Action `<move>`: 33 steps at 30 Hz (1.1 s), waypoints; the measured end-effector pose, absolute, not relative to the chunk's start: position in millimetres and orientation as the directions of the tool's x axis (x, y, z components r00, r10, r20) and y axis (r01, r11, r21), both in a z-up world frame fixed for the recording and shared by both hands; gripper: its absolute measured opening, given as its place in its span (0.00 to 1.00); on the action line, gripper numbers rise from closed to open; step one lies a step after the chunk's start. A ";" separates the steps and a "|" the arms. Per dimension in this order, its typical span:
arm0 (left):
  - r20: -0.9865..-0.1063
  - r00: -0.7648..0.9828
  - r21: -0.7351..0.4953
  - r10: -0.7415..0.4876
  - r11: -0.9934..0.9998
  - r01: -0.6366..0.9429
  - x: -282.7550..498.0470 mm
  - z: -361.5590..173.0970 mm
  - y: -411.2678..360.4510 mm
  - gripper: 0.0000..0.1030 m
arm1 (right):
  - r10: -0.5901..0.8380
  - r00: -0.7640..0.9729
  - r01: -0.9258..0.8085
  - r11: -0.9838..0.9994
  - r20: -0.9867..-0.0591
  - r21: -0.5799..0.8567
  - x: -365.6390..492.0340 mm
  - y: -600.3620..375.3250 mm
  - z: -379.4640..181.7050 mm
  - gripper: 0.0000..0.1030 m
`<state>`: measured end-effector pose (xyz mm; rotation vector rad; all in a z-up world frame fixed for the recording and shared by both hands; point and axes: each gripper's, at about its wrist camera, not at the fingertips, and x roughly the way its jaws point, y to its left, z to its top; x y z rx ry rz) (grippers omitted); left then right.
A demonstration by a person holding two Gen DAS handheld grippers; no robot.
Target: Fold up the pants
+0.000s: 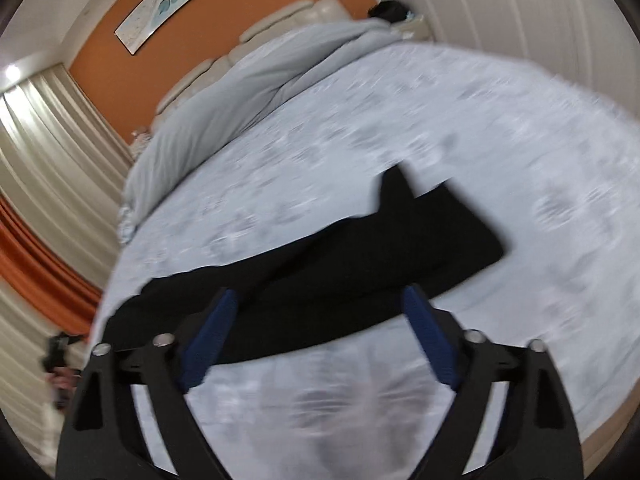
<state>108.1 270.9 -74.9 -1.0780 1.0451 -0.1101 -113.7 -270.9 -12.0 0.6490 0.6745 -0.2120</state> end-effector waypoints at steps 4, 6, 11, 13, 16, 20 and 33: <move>-0.599 0.553 -0.800 -0.579 0.434 -0.414 123.2 -104.0 263.2 0.76 | 0.022 0.740 0.454 0.722 -0.673 0.522 -80.8 -260.5 -27.3 0.83; -0.598 0.536 -0.800 -0.596 0.406 -0.441 124.8 -112.3 258.5 0.73 | 0.002 0.736 0.493 0.684 -0.677 0.538 -68.8 -266.3 -40.9 0.83; -0.574 0.516 -0.818 -0.635 0.414 -0.399 137.9 -113.5 248.3 0.30 | 0.081 0.721 0.505 0.619 -0.689 0.601 -25.7 -271.6 -63.7 0.83; -0.576 0.503 -0.816 -0.644 0.425 -0.392 143.4 -116.1 246.2 0.12 | 0.080 0.713 0.503 0.635 -0.697 0.587 -5.7 -266.1 -64.3 0.83; -0.577 0.490 -0.814 -0.654 0.412 -0.410 150.5 -122.1 245.4 0.03 | 0.064 0.644 0.562 0.637 -0.763 0.527 28.5 -267.2 -84.3 0.69; -0.561 0.498 -0.827 -0.661 0.426 -0.367 159.6 -113.1 245.6 0.02 | 0.035 0.603 0.574 0.674 -0.797 0.465 56.1 -269.9 -104.8 0.03; -0.662 0.437 -0.743 -0.609 0.611 -0.274 121.4 -98.2 261.5 0.03 | 0.161 0.611 0.499 0.682 -0.775 0.535 -26.4 -274.7 -102.5 0.10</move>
